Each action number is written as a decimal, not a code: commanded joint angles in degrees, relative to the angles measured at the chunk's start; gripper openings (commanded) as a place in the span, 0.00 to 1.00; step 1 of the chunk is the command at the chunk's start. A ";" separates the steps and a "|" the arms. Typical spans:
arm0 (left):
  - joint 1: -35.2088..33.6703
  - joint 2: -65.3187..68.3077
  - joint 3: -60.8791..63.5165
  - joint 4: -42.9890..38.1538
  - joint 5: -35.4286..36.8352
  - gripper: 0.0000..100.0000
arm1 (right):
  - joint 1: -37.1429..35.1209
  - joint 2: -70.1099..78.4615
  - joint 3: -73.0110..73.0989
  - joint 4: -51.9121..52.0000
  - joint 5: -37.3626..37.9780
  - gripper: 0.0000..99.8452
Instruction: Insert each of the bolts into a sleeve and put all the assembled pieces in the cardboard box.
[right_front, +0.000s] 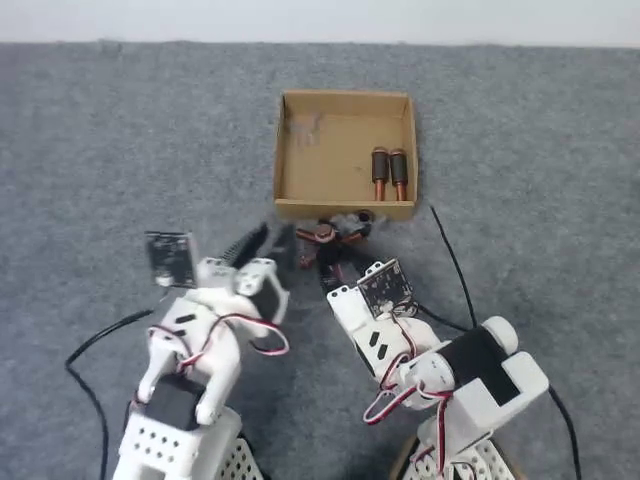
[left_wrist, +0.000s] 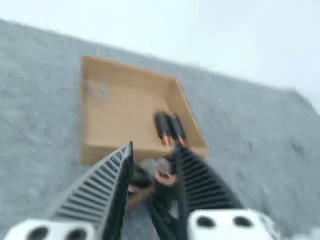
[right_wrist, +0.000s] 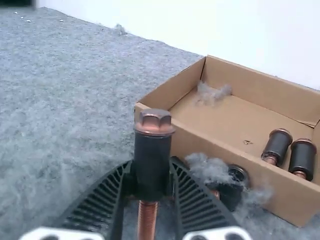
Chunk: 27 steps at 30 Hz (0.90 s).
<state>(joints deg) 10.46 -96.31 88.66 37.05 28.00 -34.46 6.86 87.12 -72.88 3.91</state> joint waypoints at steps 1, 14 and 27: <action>-5.45 -3.16 0.40 0.26 0.62 0.02 | 1.10 -0.48 -2.73 -1.71 1.05 0.01; -20.13 -3.34 8.13 5.45 -8.26 0.01 | 10.68 -0.66 -12.31 -2.24 1.05 0.01; -18.11 -2.99 8.13 7.65 -15.38 0.01 | 14.55 -3.21 -42.46 36.79 0.70 0.01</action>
<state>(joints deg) -8.62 -98.51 97.63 44.18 14.11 -20.48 6.95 54.33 -47.03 3.91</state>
